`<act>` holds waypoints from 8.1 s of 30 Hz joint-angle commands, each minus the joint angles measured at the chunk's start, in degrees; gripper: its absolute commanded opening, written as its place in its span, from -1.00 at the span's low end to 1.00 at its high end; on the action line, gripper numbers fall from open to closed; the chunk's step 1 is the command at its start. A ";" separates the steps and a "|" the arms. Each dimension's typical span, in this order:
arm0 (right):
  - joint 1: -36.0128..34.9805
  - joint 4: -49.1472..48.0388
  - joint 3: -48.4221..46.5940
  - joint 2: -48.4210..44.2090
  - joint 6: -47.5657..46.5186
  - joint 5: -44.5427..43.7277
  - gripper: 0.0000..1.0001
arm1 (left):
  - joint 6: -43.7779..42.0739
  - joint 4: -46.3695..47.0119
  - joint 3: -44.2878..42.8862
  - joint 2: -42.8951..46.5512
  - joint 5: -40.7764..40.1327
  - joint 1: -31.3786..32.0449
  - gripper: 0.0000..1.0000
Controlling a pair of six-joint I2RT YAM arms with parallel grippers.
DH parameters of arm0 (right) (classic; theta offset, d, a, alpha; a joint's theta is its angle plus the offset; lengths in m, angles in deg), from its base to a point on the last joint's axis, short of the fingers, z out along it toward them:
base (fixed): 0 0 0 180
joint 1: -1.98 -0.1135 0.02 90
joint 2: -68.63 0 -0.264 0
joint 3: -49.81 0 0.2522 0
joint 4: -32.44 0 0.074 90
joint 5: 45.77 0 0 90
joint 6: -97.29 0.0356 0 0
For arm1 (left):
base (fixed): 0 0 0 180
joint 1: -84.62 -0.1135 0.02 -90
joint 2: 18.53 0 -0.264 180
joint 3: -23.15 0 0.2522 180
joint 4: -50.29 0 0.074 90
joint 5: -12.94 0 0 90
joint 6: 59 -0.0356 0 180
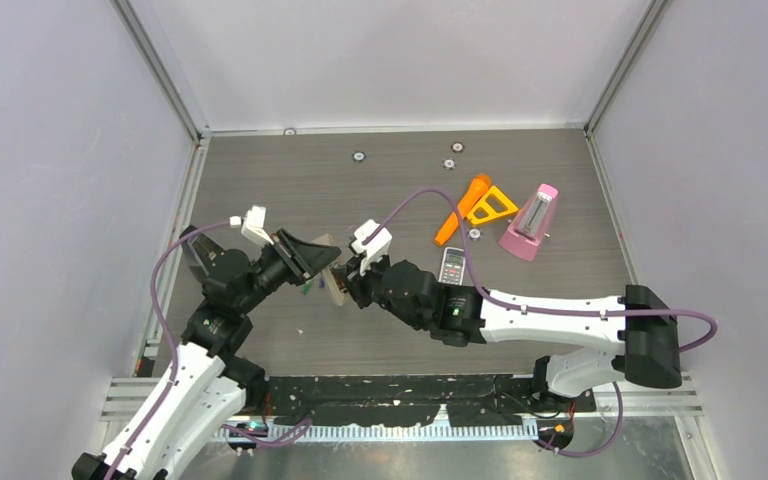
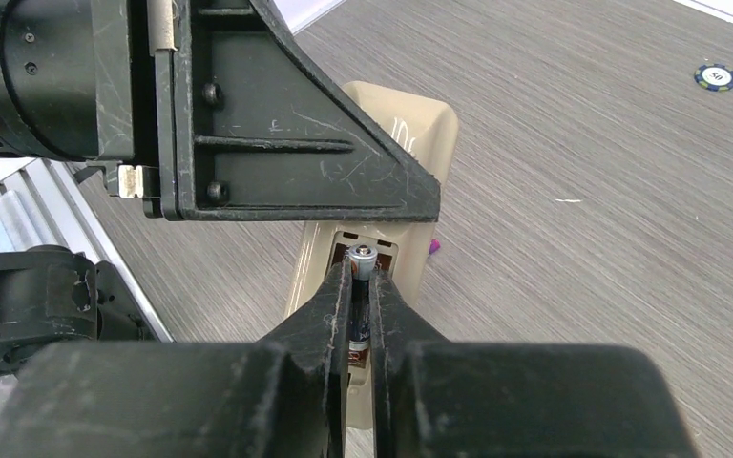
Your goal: Load the batteries into the remote control
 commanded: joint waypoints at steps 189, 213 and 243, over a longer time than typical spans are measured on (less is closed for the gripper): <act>18.84 -24.95 14.92 -11.63 42.88 48.50 0.73 | -1.08 10.62 -8.27 -7.00 24.76 -0.39 -1.00; 16.15 -30.66 10.81 -1.58 45.38 56.70 -0.72 | -0.14 10.04 -8.96 -5.97 26.81 -0.75 -0.23; 20.46 -7.82 11.09 -13.10 35.19 52.57 0.83 | -9.71 -10.45 -13.55 -6.04 19.91 -5.94 -1.00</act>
